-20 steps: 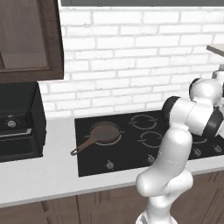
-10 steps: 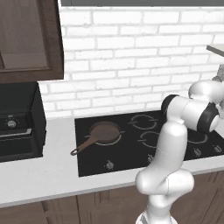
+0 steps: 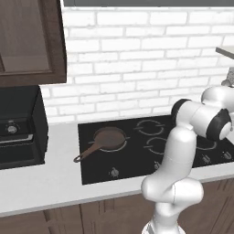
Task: Pick the kettle from the counter and place it on a stove burner. Then turn the burner on.
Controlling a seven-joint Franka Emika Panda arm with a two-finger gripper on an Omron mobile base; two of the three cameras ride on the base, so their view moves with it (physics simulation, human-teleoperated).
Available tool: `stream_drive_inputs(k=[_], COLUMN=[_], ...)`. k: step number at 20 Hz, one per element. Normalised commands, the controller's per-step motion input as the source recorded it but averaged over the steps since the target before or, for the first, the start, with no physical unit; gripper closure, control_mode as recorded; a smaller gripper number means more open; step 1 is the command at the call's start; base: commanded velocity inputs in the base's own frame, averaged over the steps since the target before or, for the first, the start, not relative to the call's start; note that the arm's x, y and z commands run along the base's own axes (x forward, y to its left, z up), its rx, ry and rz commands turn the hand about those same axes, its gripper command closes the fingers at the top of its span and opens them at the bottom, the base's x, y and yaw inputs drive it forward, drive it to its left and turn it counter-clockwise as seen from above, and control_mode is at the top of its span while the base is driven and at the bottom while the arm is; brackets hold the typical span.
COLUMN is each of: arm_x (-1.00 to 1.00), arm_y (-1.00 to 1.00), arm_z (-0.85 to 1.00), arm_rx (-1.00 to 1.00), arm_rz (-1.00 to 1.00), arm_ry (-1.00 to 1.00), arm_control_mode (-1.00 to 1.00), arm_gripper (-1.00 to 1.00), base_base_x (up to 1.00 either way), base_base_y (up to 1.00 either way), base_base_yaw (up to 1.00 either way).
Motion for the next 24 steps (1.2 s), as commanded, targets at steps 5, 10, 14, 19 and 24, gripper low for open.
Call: stream_drive_inputs(k=[5,10,14,19,24], arm_x=[-0.07,0.09,0.06,0.02,0.02], arm_y=[-0.03,-0.04,-0.29,-0.45,-0.45], arm_z=[0.00,0.00,0.03,0.18,0.28], arm_rx=[-0.10,-0.18,-0.16,-0.10,-0.01], arm_rz=[0.34,0.39,0.31,0.11,0.00], arm_ry=[-0.08,-0.09,-0.06,-0.04,0.00], arm_control_mode=[-1.00,-1.00,-1.00,-1.00,-1.00], arm_gripper=[-1.00,-1.00,-1.00,-1.00,-1.00], base_base_x=[0.00,0.00,0.00,0.00,0.00], base_base_y=[0.00,0.00,0.00,0.00,0.00], base_base_yaw=[0.00,0.00,0.00,0.00,0.00])
